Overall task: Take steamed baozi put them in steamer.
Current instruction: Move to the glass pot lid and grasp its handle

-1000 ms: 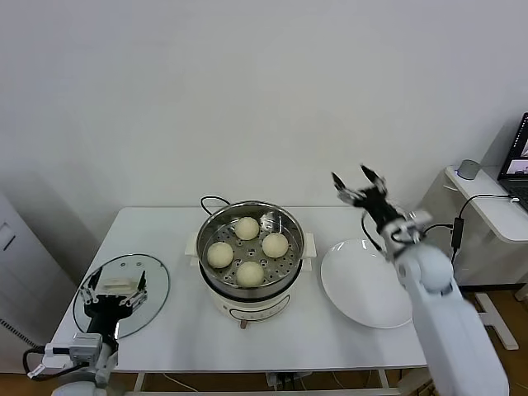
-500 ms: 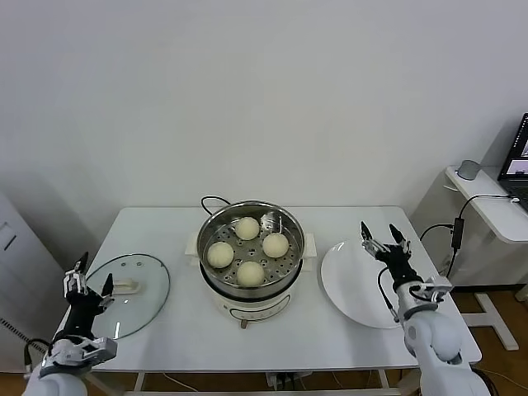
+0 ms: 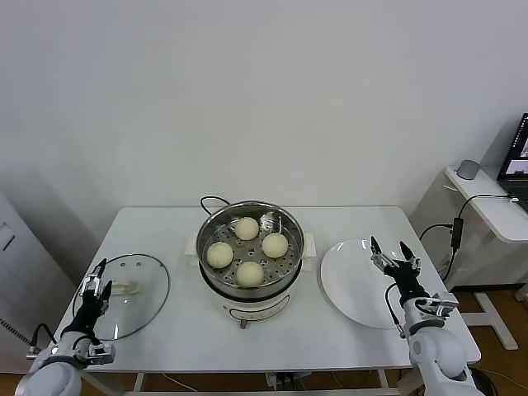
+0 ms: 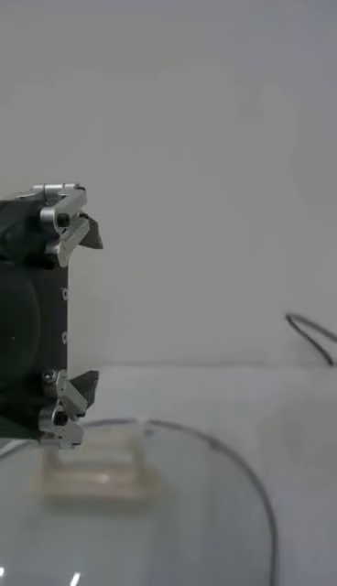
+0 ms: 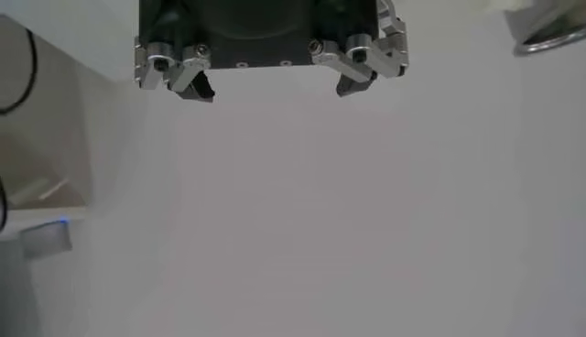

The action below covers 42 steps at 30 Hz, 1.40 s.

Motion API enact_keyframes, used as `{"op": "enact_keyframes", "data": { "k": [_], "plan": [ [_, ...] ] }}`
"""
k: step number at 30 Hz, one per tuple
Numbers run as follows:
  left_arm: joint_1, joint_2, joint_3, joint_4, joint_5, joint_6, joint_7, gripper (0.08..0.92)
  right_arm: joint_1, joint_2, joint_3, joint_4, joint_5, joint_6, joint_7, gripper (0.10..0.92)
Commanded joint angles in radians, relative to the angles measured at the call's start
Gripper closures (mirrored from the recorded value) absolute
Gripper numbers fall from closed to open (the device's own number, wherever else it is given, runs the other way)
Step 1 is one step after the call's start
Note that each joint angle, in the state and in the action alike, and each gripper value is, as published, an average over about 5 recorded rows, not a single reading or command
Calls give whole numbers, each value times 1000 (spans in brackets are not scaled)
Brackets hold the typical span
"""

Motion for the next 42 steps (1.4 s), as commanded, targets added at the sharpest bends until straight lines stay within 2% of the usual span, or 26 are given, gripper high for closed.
{"op": "enact_keyframes", "data": {
  "k": [1, 11, 22, 42],
  "plan": [
    [-1, 50, 14, 88, 29, -58, -74, 177, -11, 7, 11, -13, -6, 2, 6, 203],
    [-5, 39, 21, 101, 16, -74, -60, 177, -4, 12, 10, -30, -18, 8, 7, 203],
    [-92, 41, 30, 210, 26, -74, -59, 177, -10, 20, 9, -35, -29, 14, 7, 203],
    [-206, 3, 65, 278, 20, 14, -46, 177, -23, 34, 11, -35, -46, 20, 8, 203]
  ]
}}
